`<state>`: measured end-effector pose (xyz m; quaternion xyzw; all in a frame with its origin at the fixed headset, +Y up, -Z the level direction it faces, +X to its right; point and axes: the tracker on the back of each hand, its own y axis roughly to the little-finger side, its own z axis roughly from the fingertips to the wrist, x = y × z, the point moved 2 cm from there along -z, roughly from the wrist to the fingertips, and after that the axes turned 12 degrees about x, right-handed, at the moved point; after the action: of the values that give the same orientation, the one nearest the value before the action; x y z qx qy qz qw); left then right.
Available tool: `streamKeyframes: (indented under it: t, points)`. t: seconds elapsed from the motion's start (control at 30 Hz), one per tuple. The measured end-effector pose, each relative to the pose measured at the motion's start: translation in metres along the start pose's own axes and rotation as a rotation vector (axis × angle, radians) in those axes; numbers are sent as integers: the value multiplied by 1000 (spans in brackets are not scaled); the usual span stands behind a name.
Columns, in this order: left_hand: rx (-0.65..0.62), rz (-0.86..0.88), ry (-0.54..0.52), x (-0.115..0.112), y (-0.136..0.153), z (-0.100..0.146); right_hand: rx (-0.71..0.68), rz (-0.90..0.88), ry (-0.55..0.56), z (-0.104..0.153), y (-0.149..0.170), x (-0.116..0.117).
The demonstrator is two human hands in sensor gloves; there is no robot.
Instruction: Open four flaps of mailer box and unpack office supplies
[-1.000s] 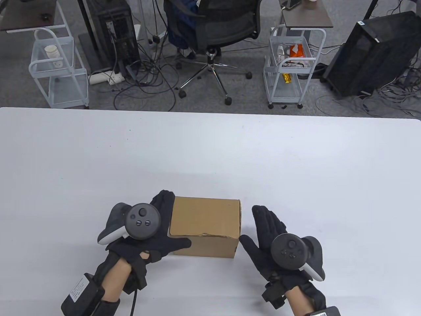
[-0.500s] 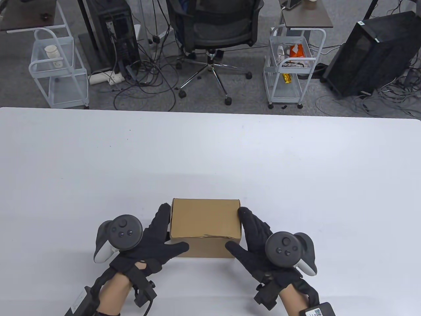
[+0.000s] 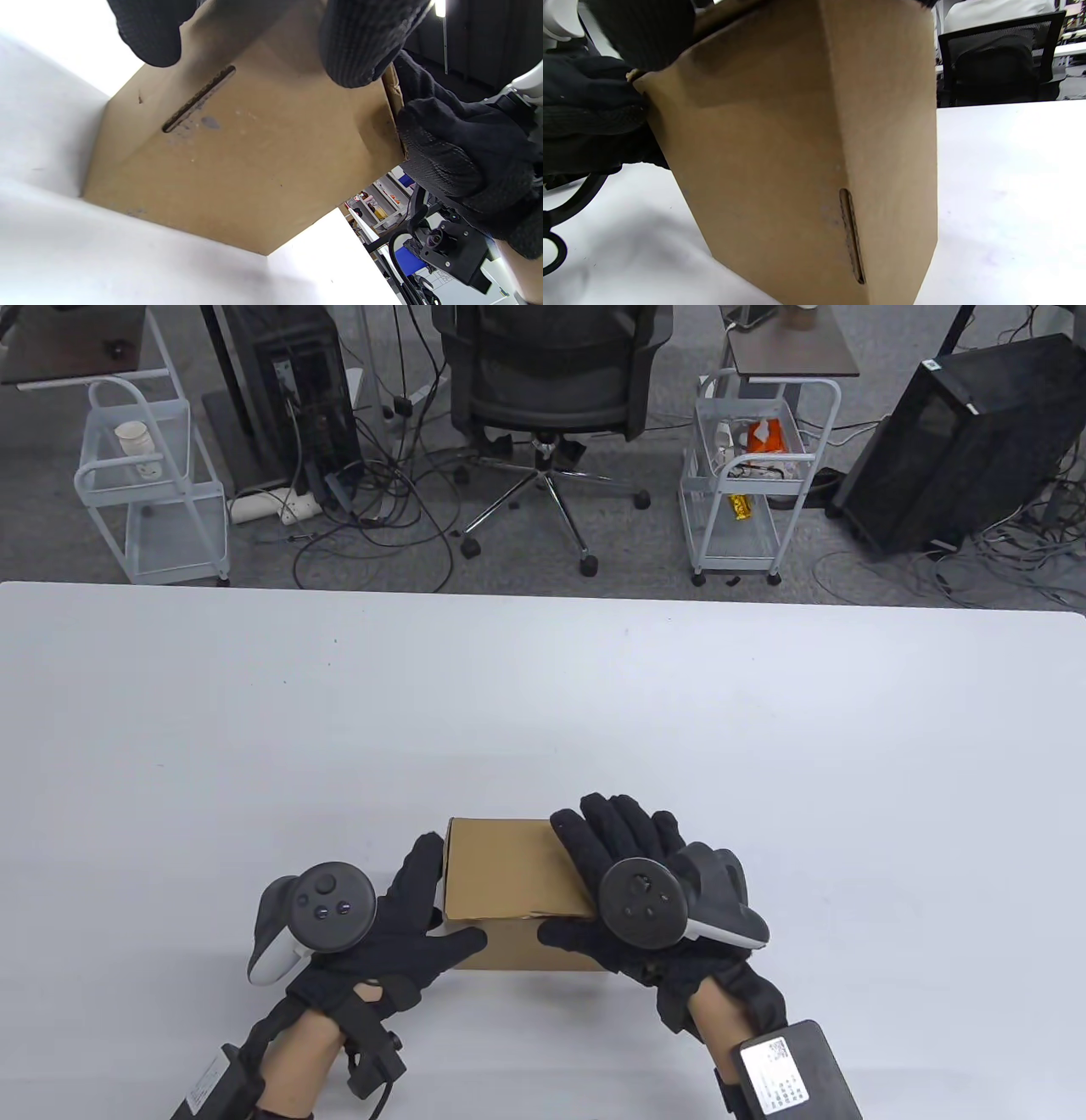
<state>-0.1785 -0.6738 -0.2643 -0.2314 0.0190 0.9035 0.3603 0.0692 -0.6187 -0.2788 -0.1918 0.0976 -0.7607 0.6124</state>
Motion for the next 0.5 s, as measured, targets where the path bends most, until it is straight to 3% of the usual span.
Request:
streamKeyframes:
  t: [0.23,0.5]
  points:
    - [-5,10,0,-2,-2,0,-22,19,51,-2,-3,-3]
    - [-7,13,-6,-4,-2,0,-162,253,150,-2,-20,-10]
